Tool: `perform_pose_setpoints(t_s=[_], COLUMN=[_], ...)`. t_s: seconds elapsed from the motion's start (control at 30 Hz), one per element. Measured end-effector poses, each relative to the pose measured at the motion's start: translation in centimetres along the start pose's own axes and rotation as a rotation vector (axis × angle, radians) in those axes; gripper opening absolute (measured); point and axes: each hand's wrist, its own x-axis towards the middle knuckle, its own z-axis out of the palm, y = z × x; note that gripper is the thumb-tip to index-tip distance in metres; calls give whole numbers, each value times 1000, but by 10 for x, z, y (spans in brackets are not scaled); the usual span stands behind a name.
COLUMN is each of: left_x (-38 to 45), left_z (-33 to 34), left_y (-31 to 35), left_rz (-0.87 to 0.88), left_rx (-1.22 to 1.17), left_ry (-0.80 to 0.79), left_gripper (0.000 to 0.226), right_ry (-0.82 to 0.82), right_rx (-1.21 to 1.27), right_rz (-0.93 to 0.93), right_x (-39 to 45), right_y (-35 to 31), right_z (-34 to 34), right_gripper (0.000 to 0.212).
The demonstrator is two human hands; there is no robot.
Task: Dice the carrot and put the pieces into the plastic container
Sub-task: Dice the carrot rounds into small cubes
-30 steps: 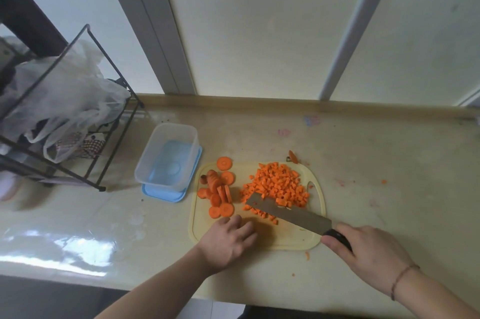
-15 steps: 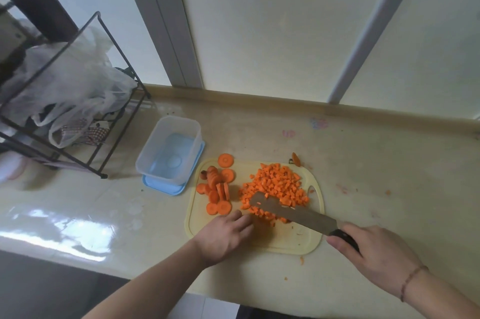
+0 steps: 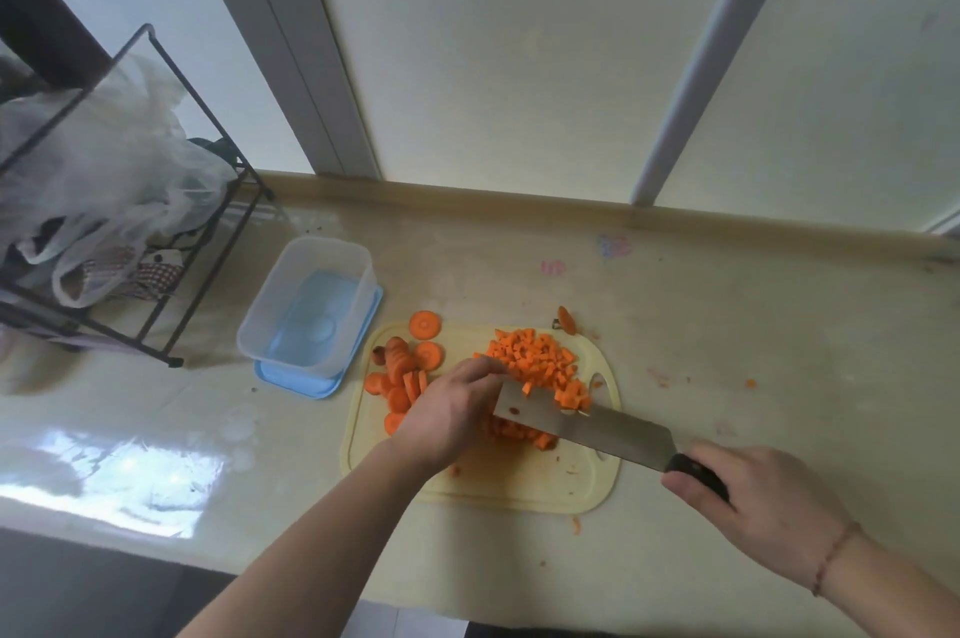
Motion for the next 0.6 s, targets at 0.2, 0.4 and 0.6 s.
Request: perform_pose_setpoints(t_s=[0.2,0.4,0.6], left_x=[13,26,32], left_z=[-28,-36,-22], left_y=[4,8,15], left_rz=[-267,-198,-261], left_rx=[-243,-144,-79], left_ry=[81,-245,-198], left_gripper=[19,22,25], right_ry=[18,-2,-103], right_rx=[-128,-206,-127], right_rz=[-62,-172,-181], right_x=[14,28,37], right_y=[-9,-11,-25], right_z=[-4,10,11], right_gripper=[48,55,94])
